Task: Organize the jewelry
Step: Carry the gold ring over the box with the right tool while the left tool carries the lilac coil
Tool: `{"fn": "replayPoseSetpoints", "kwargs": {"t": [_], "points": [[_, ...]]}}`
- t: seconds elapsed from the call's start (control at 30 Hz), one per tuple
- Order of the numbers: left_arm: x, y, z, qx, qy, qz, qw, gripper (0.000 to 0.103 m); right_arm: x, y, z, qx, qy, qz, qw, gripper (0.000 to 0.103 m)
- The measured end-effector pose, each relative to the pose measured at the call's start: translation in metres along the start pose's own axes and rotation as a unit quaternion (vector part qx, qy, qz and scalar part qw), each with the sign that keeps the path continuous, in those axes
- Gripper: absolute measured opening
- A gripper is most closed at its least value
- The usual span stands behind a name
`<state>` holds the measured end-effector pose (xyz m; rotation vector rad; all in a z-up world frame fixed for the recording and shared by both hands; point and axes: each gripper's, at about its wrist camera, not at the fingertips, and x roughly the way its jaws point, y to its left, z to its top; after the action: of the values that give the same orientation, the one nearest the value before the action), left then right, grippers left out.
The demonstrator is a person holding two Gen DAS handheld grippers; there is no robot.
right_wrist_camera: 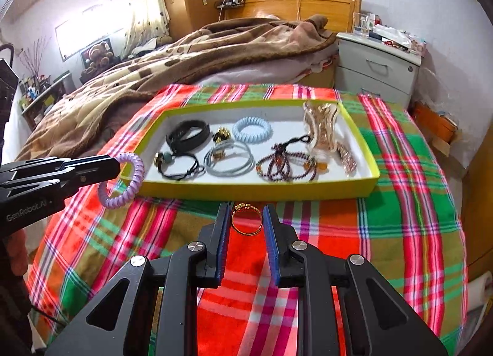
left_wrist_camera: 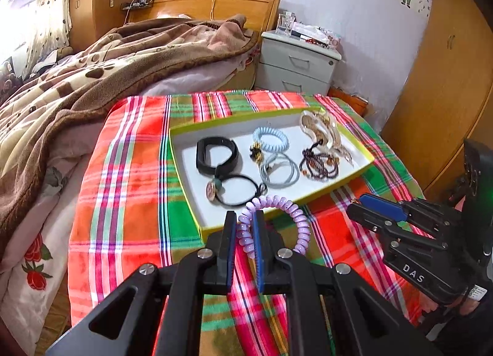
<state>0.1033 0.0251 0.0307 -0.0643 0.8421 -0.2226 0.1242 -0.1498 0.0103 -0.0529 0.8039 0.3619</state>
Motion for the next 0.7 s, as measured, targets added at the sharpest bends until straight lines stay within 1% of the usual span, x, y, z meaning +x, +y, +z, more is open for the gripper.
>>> {"fn": "replayPoseSetpoints", "kwargs": {"t": [0.2,0.33,0.57,0.7], "points": [[0.008,0.003,0.018,-0.005,0.001,-0.010,0.9999,0.011,-0.001,-0.008,0.014,0.008,-0.013,-0.002,1.000,0.023],[0.013,0.002,0.031,-0.002,-0.002,-0.007,1.0000,0.011,0.001,-0.012,0.022,0.012,-0.019,-0.003,1.000,0.023],[0.034,0.002,0.052,-0.004,0.003,-0.011,0.9999,0.011,0.013,-0.018,0.039,0.017,-0.030,-0.002,0.999,0.023],[0.049,0.003,0.055,-0.005,0.014,-0.009,0.9999,0.011,0.025,-0.018,0.049,0.013,-0.026,-0.001,1.000,0.023]]}}
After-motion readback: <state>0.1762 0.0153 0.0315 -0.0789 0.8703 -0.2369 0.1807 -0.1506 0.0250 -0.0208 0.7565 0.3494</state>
